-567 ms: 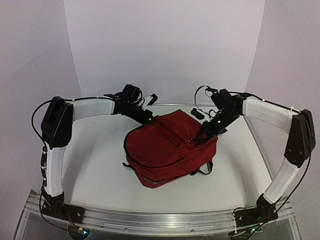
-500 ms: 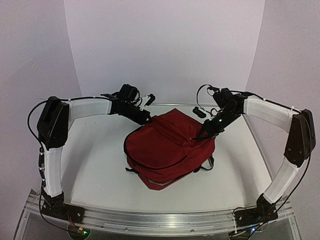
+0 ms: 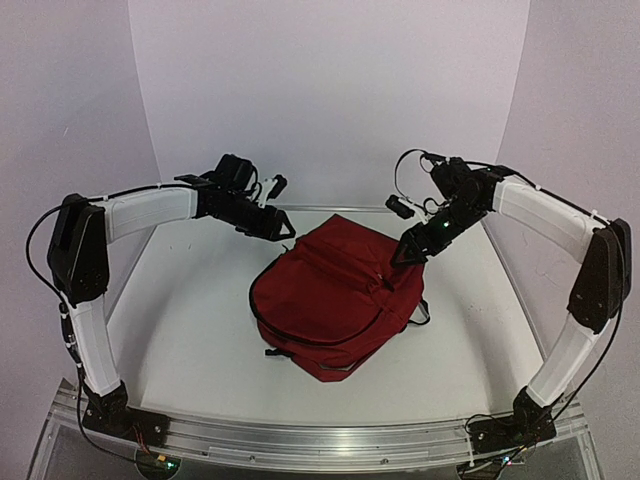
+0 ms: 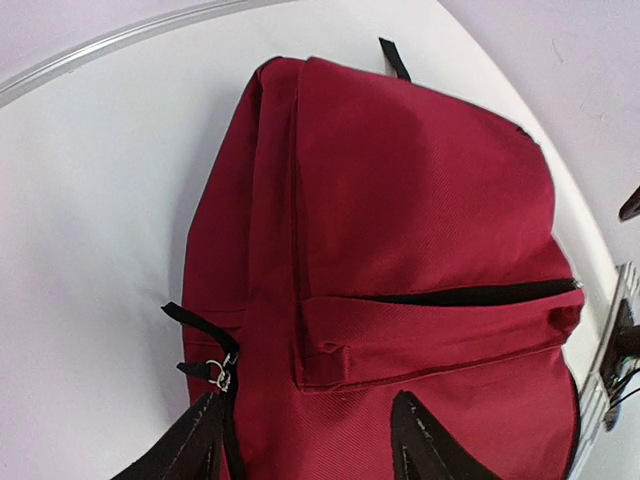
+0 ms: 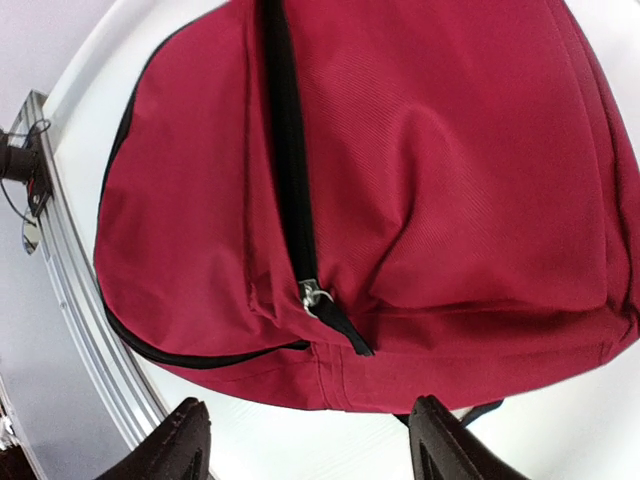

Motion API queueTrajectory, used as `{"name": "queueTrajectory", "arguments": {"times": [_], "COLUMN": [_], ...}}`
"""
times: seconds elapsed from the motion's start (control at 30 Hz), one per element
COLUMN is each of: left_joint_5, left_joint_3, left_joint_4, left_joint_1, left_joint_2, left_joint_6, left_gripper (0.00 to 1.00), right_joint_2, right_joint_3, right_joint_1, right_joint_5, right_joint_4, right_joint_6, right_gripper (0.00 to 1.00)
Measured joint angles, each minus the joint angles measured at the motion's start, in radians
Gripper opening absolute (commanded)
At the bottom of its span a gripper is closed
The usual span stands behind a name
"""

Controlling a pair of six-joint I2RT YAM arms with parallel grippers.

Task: Pack the student bag
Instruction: Zip the student bag at the center of the board, then adjust the student bag at the center of the board.

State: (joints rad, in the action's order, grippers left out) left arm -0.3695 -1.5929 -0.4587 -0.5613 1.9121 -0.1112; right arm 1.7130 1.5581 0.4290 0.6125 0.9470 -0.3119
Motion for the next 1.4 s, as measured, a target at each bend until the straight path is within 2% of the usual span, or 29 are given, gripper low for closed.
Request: {"name": "queueTrajectory", "arguments": {"times": [0.07, 0.17, 0.33, 0.47, 0.57, 0.73, 0.87, 0.97, 1.2, 1.3, 1.4], "left_joint_5": [-0.007, -0.020, -0.042, -0.051, -0.047, -0.052, -0.077, -0.084, -0.058, -0.037, -0.023], "left_joint_3": [0.000, 0.000, -0.030, -0.132, -0.207, -0.288, -0.271, -0.205, 0.110, 0.217, 0.259], "left_joint_4": [-0.001, 0.000, -0.007, -0.017, -0.043, -0.110, -0.121, -0.123, -0.158, -0.156, -0.127], "left_joint_1": [0.001, -0.001, -0.009, -0.014, -0.015, -0.018, -0.030, -0.048, -0.075, -0.057, -0.044], "left_joint_2": [-0.011, -0.014, 0.022, 0.129, 0.217, 0.310, 0.302, 0.261, -0.019, -0.134, -0.172], "left_joint_6": [-0.029, -0.074, -0.135, -0.174, -0.206, -0.249, -0.274, -0.282, -0.316, -0.362, -0.408], "left_gripper": [0.71, 0.72, 0.72, 0.70, 0.68, 0.64, 0.64, 0.67, 0.77, 0.87, 0.93], "right_joint_2": [0.000, 0.003, 0.041, 0.101, 0.157, 0.210, 0.213, 0.239, 0.254, 0.207, 0.143], "right_joint_3": [0.008, 0.022, 0.057, 0.059, 0.057, 0.034, 0.025, 0.042, 0.090, 0.054, -0.007], "right_joint_1": [0.011, 0.048, 0.121, 0.153, 0.140, 0.056, -0.007, -0.056, -0.157, -0.180, -0.179], "right_joint_5": [0.006, 0.003, -0.007, -0.047, -0.112, -0.156, -0.193, -0.214, -0.163, -0.123, -0.084], "right_joint_4": [-0.001, -0.009, -0.051, -0.093, -0.115, -0.142, -0.155, -0.157, -0.111, -0.075, -0.029], "right_joint_6": [-0.002, -0.001, 0.023, 0.042, 0.057, 0.077, 0.068, 0.064, 0.079, 0.071, 0.064], "right_gripper": [0.67, 0.62, 0.63, 0.45, 0.39, 0.40, 0.49, 0.64, 0.95, 0.98, 0.98]}}
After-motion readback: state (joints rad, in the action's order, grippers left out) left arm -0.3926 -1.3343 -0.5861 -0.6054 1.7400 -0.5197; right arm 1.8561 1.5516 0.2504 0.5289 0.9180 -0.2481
